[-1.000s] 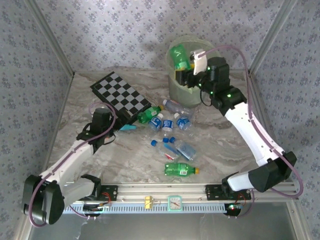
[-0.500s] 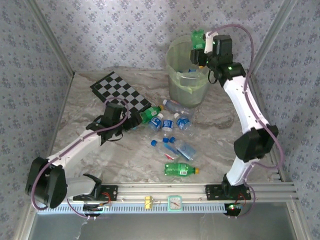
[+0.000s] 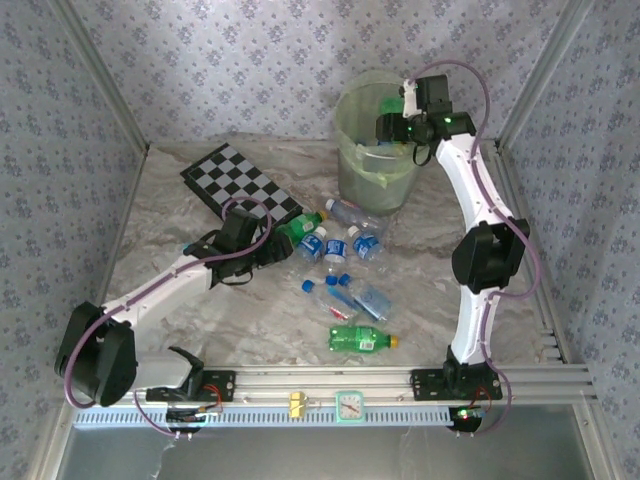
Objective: Put the plastic bottles in the bin
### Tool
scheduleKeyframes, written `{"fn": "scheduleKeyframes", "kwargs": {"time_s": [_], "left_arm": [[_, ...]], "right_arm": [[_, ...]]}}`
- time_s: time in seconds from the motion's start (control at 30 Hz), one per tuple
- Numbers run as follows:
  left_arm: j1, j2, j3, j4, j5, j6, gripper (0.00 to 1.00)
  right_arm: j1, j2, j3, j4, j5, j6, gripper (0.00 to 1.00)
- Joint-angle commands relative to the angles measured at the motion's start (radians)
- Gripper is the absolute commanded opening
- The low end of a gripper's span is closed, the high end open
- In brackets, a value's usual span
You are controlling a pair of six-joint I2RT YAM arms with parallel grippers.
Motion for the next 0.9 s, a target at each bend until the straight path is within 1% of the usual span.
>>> {"fn": "scheduleKeyframes", "kwargs": {"time_s": [0.0, 0.17, 0.3, 0.4, 0.5, 0.67, 0.77, 0.87], "left_arm": [[-0.016, 0.009, 0.04, -0.026, -0.022, 0.034, 1.0], [-0.043, 0.029, 0.061, -0.015, -0.019, 0.065, 1.0], [-0.062, 0.065, 0.092, -0.004, -0.023, 0.102, 1.0], [-0.072, 0.102, 0.134, -0.015, -0.017, 0.142, 1.0], [-0.081, 0.146, 0.176, -0.03, -0.011, 0.189, 1.0], [-0.094, 0.247, 0.25, -0.057, 0.034, 0.253, 1.0], [-0.106, 0.311, 0.299, -0.086, 0.044, 0.288, 1.0], [-0.12, 0.367, 0.346, -0.131, 0.03, 0.326, 1.0]], "right_arm": [[-0.01, -0.029, 0.054, -0.01, -0.02, 0.019, 1.0], [-0.008, -0.121, 0.042, -0.004, 0.004, 0.014, 1.0], [-0.002, -0.244, -0.047, 0.042, 0.0, 0.027, 1.0], [0.008, -0.357, -0.157, 0.085, 0.003, 0.05, 1.0], [0.018, -0.485, -0.311, 0.16, -0.001, 0.072, 1.0], [0.047, -0.68, -0.569, 0.267, 0.05, 0.102, 1.0], [0.073, -0.768, -0.708, 0.308, 0.067, 0.127, 1.0], [0.099, -0.829, -0.817, 0.325, 0.08, 0.169, 1.0]]}}
